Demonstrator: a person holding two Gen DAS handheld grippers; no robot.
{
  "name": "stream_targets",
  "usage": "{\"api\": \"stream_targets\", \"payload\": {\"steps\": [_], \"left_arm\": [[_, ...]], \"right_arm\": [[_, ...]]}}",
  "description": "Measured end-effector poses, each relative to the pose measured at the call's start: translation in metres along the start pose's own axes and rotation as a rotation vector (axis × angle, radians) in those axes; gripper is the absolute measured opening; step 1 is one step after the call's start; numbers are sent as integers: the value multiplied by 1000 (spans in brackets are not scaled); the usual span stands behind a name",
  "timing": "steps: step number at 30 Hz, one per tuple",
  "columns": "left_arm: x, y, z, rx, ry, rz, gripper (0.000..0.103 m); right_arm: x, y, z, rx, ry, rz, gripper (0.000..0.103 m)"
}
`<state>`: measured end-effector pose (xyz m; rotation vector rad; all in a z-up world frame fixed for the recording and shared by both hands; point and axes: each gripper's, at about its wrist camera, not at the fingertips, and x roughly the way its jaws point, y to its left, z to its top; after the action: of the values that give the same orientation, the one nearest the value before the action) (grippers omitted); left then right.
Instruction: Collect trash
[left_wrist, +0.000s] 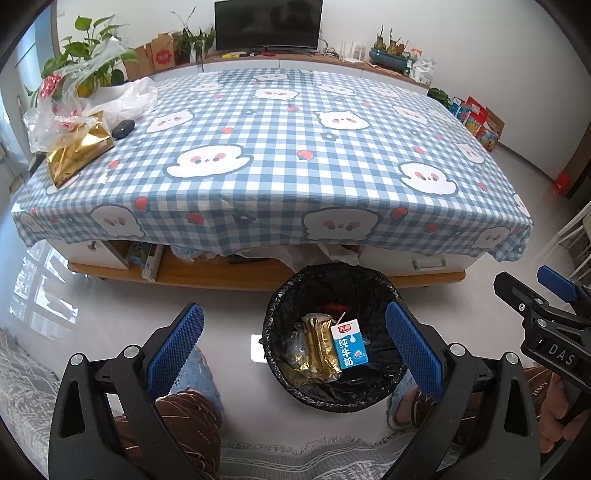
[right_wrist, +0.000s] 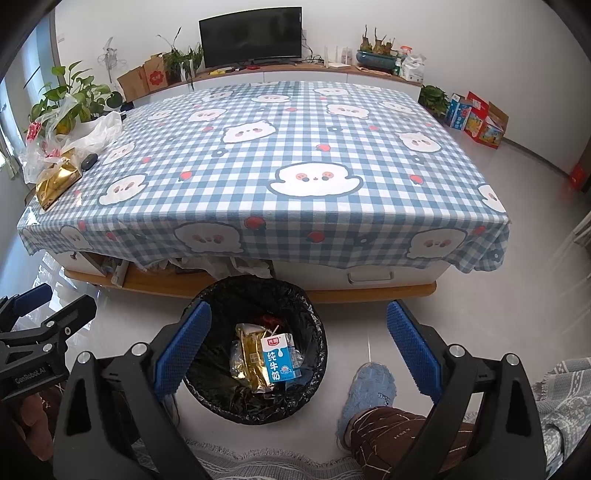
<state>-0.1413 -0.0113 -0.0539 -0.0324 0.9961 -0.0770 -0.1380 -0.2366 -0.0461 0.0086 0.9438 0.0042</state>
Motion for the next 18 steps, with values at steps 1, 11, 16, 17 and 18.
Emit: {"api": "stream_targets", "payload": {"steps": [1,11,16,17,18], "left_arm": [[0,-1,0,2,-1,1,97],[1,-3,1,4,2,-2,97],[2,-1,1,3,1,1,97],[2,-2,1,2,3,1,97],[2,-1,1,2,4,0,97]], "right_arm": [[0,0,0,-1,0,0,92],[2,1,-1,-2,3,-1,92],[2,1,-1,-2,4,1,92],[2,1,-1,-2,4,1,92],[3,1,-1,-3,5,1,92]]}}
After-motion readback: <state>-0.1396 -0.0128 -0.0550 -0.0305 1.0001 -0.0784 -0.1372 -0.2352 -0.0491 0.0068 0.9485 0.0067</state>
